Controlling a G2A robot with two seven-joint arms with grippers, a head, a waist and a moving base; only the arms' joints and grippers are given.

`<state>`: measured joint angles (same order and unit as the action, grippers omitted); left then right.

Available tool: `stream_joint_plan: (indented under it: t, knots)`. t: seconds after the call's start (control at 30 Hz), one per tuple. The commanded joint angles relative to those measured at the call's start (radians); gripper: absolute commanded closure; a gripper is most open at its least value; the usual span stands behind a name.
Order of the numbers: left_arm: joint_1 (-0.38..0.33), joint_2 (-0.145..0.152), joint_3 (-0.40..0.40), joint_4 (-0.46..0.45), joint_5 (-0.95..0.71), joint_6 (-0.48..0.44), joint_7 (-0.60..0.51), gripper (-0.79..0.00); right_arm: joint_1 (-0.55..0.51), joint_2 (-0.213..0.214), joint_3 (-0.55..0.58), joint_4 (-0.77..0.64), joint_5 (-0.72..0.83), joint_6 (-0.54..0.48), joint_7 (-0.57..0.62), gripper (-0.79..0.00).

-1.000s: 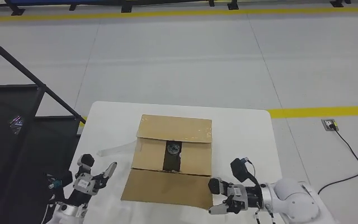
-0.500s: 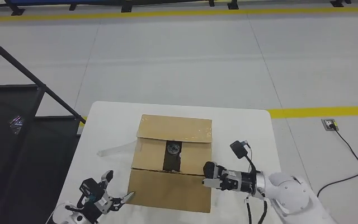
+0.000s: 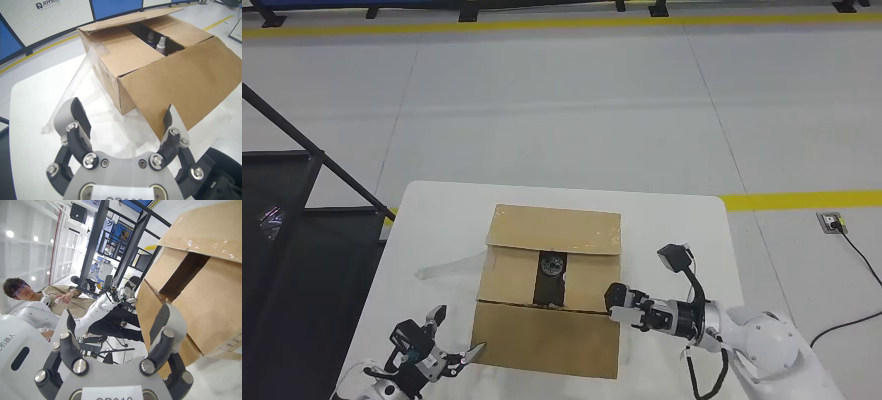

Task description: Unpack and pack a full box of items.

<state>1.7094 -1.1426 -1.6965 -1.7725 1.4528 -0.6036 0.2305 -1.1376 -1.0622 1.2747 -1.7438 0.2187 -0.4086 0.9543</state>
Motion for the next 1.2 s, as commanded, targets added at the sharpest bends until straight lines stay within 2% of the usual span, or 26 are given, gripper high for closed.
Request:
stream_joint_plan:
  t: [0.0, 0.07, 0.17, 0.27, 0.4, 0.67, 0.8, 1.03, 1.17]
  knots:
    - [0.0, 0.0, 0.0, 0.0, 0.0, 0.0, 0.0, -0.785, -0.007, -0.002, -0.004, 0.004, 0.03, 0.009, -0.019, -0.785]
    - [-0.005, -0.002, 0.001, 0.005, -0.029, 0.018, -0.002, -0.785, 0.001, -0.011, -0.021, 0.043, 0.177, 0.049, -0.054, -0.785]
    - [-0.013, -0.001, -0.005, 0.009, -0.073, 0.01, -0.011, -0.785, 0.074, -0.023, -0.059, 0.126, 0.226, 0.116, -0.07, -0.785]
    - [-0.014, 0.0, -0.006, 0.002, -0.073, 0.016, -0.023, -0.785, 0.152, -0.036, -0.107, 0.216, 0.283, 0.171, -0.026, -0.785]
    - [-0.013, 0.001, -0.002, 0.0, -0.076, 0.027, -0.023, -0.785, 0.235, -0.051, -0.157, 0.32, 0.284, 0.273, -0.044, -0.785]
    - [-0.005, 0.001, 0.003, 0.003, -0.087, 0.044, -0.015, -0.785, 0.312, -0.075, -0.212, 0.436, 0.295, 0.304, -0.08, -0.785]
    - [-0.002, 0.002, 0.003, 0.003, -0.091, 0.048, -0.011, -0.785, 0.33, -0.087, -0.221, 0.443, 0.299, 0.237, -0.119, -0.785]
    - [0.002, 0.004, 0.007, 0.004, -0.091, 0.048, -0.01, -0.785, 0.35, -0.105, -0.237, 0.407, 0.197, 0.183, -0.316, -0.785]
    - [0.003, 0.005, 0.011, 0.005, -0.086, 0.048, -0.005, -0.785, 0.395, -0.12, -0.273, 0.391, 0.053, 0.241, -0.481, -0.785]
